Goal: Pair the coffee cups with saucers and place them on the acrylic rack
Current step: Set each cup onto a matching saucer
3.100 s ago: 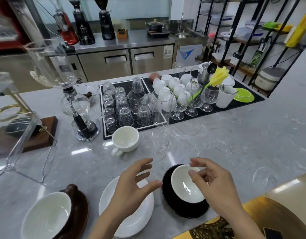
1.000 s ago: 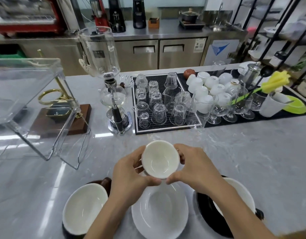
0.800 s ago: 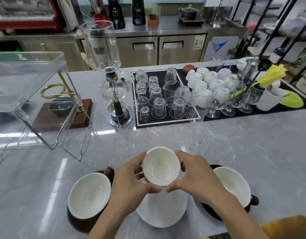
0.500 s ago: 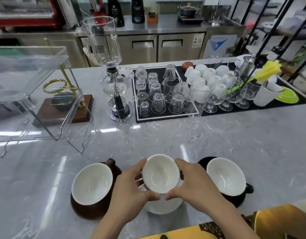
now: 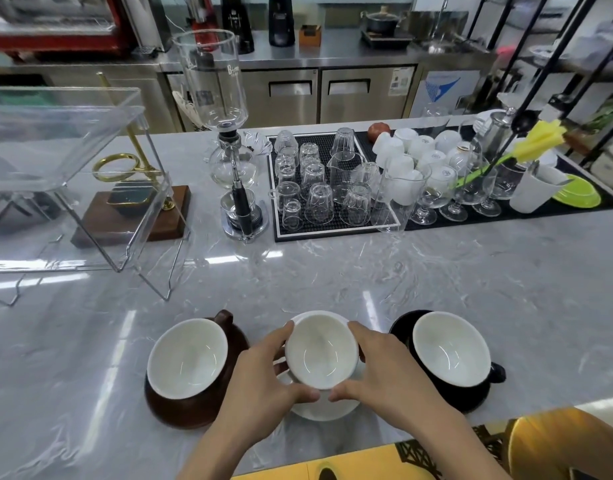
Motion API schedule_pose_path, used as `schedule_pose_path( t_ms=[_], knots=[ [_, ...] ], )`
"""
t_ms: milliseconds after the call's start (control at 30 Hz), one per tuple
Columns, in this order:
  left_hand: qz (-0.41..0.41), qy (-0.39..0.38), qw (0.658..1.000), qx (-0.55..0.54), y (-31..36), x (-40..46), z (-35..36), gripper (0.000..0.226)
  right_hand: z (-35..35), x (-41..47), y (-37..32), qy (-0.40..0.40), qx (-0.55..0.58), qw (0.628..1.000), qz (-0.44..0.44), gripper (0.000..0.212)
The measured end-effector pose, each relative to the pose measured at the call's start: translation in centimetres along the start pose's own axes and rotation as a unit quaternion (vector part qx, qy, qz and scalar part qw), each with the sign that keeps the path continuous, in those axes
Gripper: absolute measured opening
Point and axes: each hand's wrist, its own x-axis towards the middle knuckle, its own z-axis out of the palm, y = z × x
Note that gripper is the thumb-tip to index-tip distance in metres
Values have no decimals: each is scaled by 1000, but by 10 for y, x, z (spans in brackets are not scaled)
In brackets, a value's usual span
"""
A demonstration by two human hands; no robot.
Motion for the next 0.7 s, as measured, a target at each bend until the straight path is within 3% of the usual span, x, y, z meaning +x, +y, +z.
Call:
schedule_pose_path(
  t_ms=[167, 500, 700],
  knots=[
    [-2, -23, 1000, 11, 2, -1, -2, 108, 2, 1, 2, 8, 7, 1000, -1, 74],
    [18, -20, 998, 59, 3, -2, 1, 105, 3, 4, 3, -1, 5, 1000, 12, 83],
    [33, -10, 996, 77, 6, -7, 3, 103, 6, -3, 5, -6, 21, 1000, 5, 78]
  ],
)
